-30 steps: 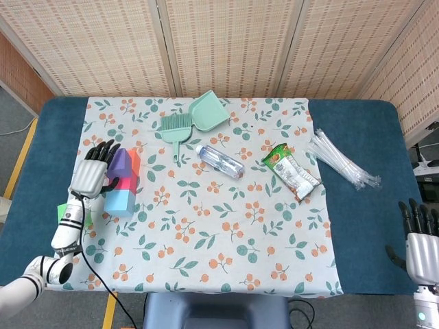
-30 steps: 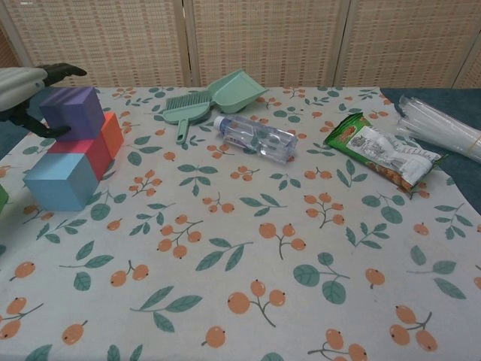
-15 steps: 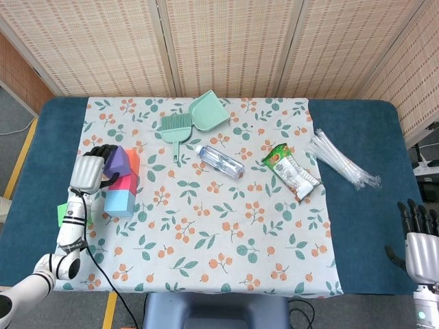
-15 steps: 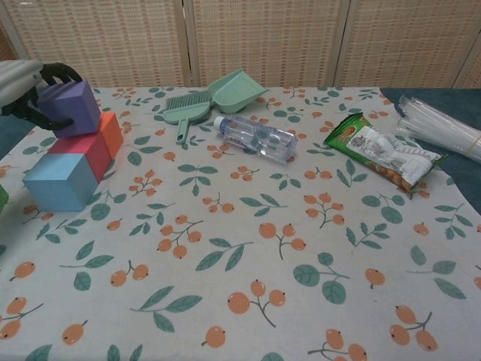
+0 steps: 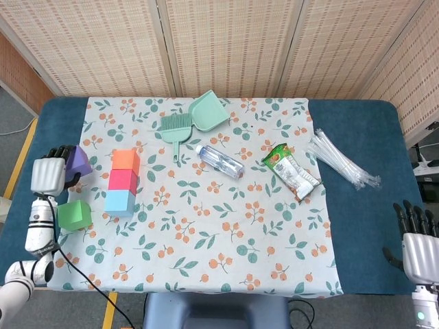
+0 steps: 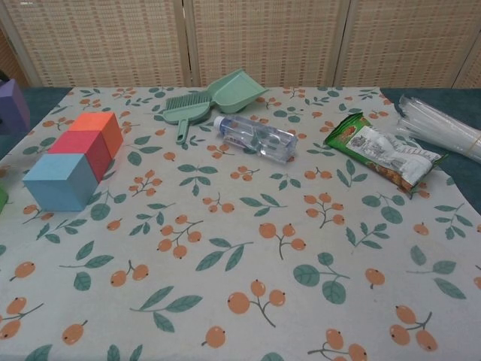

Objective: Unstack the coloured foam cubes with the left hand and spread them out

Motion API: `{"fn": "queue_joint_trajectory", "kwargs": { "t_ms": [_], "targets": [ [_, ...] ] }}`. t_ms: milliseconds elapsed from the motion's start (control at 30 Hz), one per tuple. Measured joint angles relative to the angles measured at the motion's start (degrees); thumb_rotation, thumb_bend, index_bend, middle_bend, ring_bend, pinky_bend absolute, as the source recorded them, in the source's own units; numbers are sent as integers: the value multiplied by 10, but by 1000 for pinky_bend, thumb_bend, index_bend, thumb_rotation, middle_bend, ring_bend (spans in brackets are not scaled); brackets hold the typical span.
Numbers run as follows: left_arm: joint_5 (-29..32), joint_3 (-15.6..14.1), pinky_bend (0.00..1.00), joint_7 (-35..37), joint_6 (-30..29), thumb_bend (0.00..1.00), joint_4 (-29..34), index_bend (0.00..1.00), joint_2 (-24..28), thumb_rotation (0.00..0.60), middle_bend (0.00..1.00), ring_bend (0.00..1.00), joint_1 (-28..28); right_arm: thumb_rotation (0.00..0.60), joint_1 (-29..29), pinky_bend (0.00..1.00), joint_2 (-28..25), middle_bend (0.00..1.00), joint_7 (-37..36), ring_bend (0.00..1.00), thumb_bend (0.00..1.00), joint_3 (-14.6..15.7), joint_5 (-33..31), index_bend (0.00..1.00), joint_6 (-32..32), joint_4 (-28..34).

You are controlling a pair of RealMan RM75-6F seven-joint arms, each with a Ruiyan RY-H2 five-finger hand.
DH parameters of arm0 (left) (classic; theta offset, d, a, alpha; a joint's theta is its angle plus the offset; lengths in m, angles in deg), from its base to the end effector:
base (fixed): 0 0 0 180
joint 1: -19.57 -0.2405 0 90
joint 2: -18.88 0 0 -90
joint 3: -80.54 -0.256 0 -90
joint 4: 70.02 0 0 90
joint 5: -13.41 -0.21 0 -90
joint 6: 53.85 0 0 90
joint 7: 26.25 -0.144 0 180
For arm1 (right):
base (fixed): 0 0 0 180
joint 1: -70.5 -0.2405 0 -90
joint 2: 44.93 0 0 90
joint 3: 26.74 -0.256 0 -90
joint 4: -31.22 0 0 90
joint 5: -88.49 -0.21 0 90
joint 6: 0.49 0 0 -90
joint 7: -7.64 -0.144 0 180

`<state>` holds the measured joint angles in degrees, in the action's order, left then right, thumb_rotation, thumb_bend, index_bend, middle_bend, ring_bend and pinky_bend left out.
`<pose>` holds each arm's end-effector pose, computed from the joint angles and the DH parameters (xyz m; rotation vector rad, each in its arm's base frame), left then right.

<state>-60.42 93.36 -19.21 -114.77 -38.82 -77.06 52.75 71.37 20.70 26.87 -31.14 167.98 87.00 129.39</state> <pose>-0.3417 0.3948 0.1024 -1.3609 -0.6977 -0.7458 -0.3164 -0.1530 0.1562 1.2846 -0.8249 0.6403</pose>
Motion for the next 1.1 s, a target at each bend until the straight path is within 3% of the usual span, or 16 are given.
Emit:
{"fn": "queue_joint_trajectory", "kwargs": {
  "t_ms": [100, 233, 300, 333, 600, 833, 1100],
  "targets": [
    [2, -11, 394, 14, 26, 349, -33, 466, -8, 600, 653, 585, -10, 600, 0, 0, 4, 0, 0, 0, 112, 4, 5, 0, 1, -1],
    [-5, -29, 276, 27, 60, 350, -44, 94, -15, 600, 226, 226, -15, 600, 0, 0, 6, 0, 1, 0, 112, 8, 9, 0, -1, -1],
    [-9, -35, 207, 31, 68, 346, -42, 3, -15, 600, 61, 72, -16, 600, 0, 0, 6, 0, 1, 0, 112, 8, 10, 0, 1, 0],
    [-10, -35, 186, 33, 65, 340, -40, 0, -15, 600, 28, 38, -16, 600, 0, 0, 6, 0, 0, 0, 113, 8, 11, 0, 2, 0],
    [-24, -36, 142, 51, 12, 326, 25, 0, 10, 600, 0, 0, -29, 600, 0, 0, 4, 0, -6, 0, 113, 9, 12, 0, -1, -1],
    [-30, -41, 143, 23, -9, 337, 97, 0, 49, 600, 0, 0, -44, 600, 1, 0, 4, 0, -6, 0, 112, 12, 18, 0, 3, 2],
    [-59, -66, 118, 2, -28, 346, 194, 0, 83, 600, 0, 0, -58, 600, 1, 0, 2, 0, -9, 0, 113, 19, 27, 0, -1, 3]
  ]
}}
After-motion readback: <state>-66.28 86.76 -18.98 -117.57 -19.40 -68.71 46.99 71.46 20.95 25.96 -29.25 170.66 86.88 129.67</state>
